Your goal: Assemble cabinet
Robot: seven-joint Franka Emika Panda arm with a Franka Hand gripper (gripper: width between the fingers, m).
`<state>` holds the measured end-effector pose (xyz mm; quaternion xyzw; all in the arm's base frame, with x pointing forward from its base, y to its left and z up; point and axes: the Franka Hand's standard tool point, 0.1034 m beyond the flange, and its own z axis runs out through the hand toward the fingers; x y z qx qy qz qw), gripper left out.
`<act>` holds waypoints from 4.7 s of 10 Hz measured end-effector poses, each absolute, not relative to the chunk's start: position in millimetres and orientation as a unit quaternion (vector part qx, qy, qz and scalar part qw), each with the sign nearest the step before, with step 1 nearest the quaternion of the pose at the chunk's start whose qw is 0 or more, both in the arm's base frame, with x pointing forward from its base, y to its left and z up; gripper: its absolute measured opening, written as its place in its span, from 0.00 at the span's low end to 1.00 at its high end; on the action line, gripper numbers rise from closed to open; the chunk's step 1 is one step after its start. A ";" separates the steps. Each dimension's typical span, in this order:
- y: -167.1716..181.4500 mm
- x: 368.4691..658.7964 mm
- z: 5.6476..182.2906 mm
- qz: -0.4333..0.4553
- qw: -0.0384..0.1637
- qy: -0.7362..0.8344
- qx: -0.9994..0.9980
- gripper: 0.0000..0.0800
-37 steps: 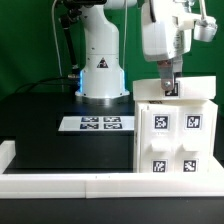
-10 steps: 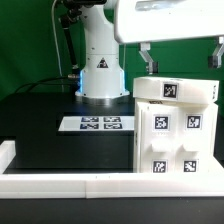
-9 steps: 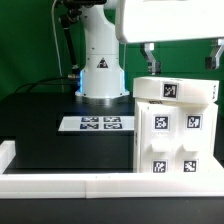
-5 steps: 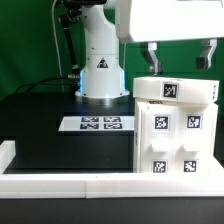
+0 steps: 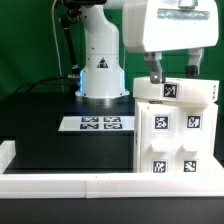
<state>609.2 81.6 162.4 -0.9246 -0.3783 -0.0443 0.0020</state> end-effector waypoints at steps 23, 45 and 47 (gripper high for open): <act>87.0 614.3 155.3 -0.065 0.031 0.311 -0.948 0.70; 95.8 619.1 181.2 0.002 0.125 0.762 -0.635 1.00; 95.9 618.5 177.8 0.000 0.122 0.750 -0.650 1.00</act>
Offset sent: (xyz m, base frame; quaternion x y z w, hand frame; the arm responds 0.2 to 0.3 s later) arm 0.0000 0.0000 0.0000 0.0000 0.0000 0.0000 1.0000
